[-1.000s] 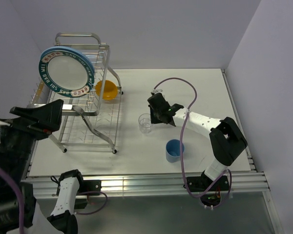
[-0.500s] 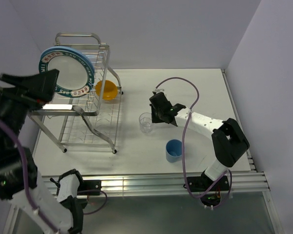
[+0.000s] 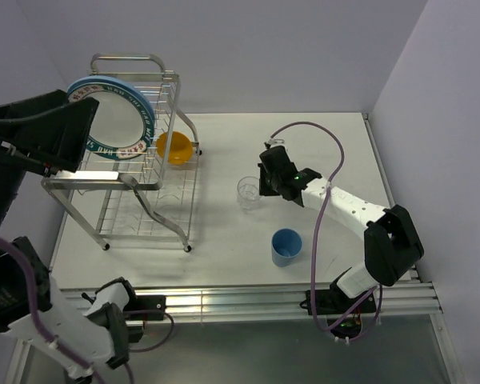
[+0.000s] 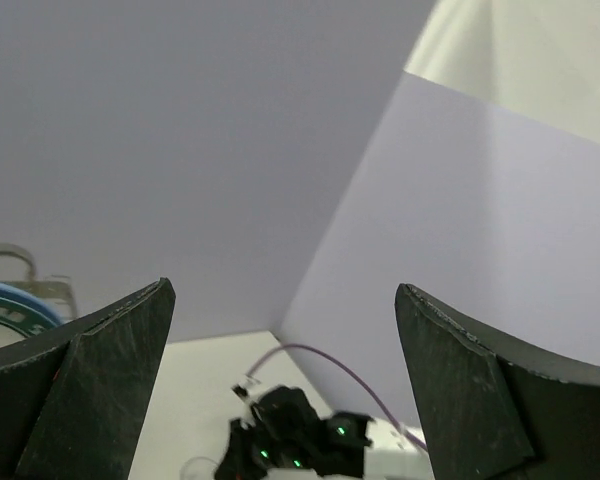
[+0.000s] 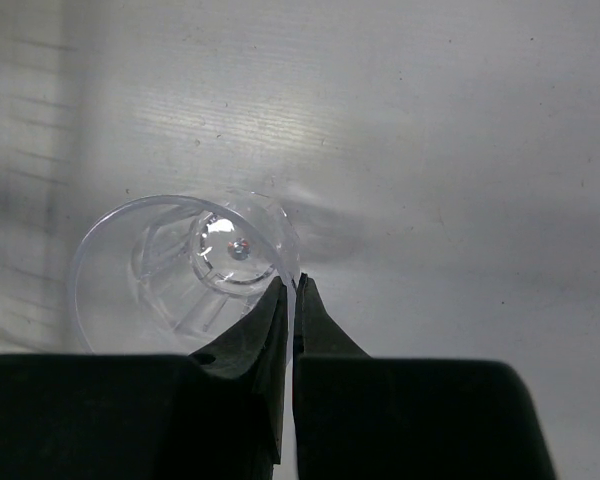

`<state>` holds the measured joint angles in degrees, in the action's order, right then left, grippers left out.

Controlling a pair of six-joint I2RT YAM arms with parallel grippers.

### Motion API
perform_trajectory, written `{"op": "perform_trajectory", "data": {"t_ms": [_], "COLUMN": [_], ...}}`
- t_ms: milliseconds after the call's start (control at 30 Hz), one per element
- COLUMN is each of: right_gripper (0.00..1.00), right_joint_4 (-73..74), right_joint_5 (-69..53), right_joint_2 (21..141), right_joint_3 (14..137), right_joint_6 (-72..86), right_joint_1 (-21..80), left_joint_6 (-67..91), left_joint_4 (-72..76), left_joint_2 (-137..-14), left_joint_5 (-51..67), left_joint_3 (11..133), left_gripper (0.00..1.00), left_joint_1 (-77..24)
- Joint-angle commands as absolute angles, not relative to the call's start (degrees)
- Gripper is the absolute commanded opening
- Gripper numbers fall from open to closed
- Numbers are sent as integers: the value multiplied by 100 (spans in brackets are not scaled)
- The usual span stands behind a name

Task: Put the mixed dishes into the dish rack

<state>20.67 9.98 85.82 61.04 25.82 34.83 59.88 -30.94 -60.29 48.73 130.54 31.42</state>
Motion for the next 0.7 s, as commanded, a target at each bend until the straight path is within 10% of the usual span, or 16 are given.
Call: {"op": "perform_trajectory", "data": {"t_ms": [0, 667], "right_gripper": [0, 0], "right_joint_4": [1890, 1538], "right_joint_5": [1037, 975], "right_joint_2": [8376, 8499], "right_joint_3": [6047, 5695], "right_joint_6": [2540, 2461], "right_joint_1": [3445, 3445], "left_joint_6": [5119, 2400], "left_joint_4": [-4059, -5547], "left_joint_2": [-6355, -4140], "left_joint_5": [4564, 1933], "left_joint_3": [12561, 8983], "left_gripper": [99, 99], "left_joint_1": [2061, -1898]}}
